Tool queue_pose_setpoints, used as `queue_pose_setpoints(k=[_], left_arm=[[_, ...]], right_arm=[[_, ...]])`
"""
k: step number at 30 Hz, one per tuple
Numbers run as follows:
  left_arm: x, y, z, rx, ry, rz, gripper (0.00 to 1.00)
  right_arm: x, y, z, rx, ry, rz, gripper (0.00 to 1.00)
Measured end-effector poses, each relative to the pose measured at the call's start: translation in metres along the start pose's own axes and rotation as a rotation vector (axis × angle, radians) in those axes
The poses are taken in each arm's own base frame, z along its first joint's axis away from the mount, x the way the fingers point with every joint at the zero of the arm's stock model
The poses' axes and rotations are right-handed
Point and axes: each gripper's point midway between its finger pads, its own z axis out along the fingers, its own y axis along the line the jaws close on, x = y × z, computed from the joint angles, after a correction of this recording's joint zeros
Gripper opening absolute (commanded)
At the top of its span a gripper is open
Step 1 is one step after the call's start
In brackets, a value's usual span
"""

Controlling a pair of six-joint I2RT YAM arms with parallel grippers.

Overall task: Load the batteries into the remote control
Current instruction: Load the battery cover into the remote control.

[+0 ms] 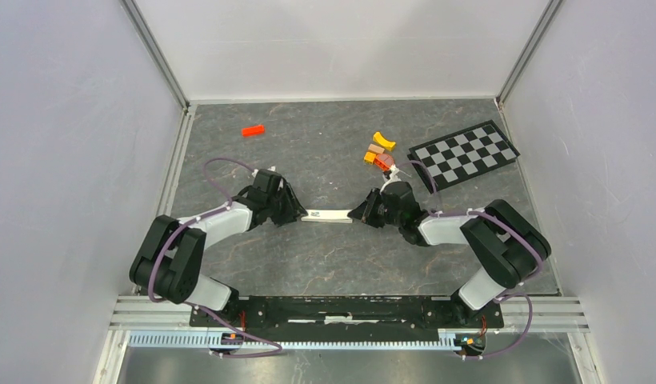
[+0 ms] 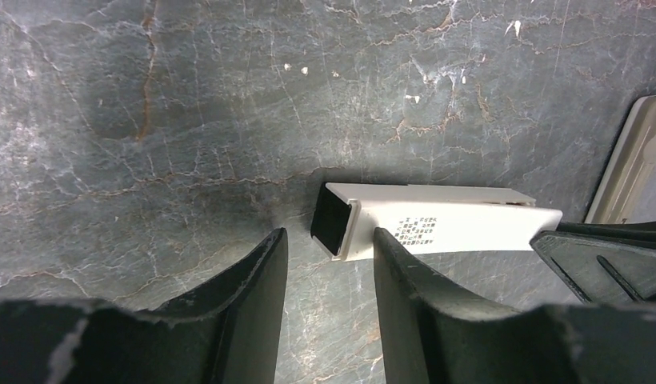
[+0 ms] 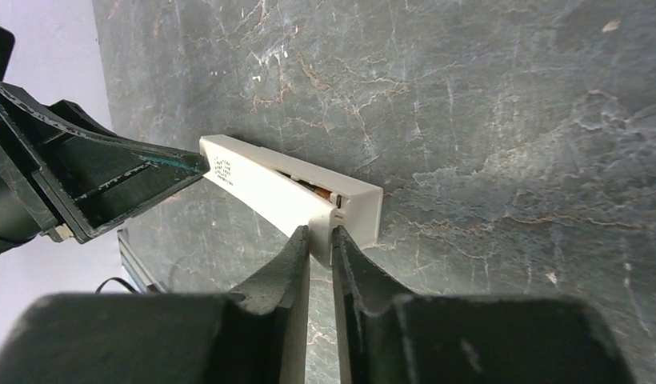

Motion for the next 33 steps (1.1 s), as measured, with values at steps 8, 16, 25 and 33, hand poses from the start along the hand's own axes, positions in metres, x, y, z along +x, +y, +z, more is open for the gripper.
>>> queue_pose_setpoints(k=[8, 16, 25, 33], left_arm=[[-0.001, -0.002, 0.003, 0.004, 0.006, -0.001, 0.49], [-0.002, -0.003, 0.003, 0.007, 0.005, -0.001, 0.48], [-0.003, -0.005, 0.004, 0.014, 0.003, 0.000, 0.47], [-0.003, -0.007, 0.006, 0.031, 0.001, 0.002, 0.42]], right_arm=[[-0.005, -0.025, -0.007, 0.112, -0.014, -0.098, 0.48], [-0.006, -0.017, -0.007, 0.075, -0.006, -0.150, 0.72], [-0.010, -0.002, 0.013, 0.060, 0.029, -0.223, 0.61], [-0.004, -0.006, 0.017, 0.104, 0.048, -0.271, 0.32]])
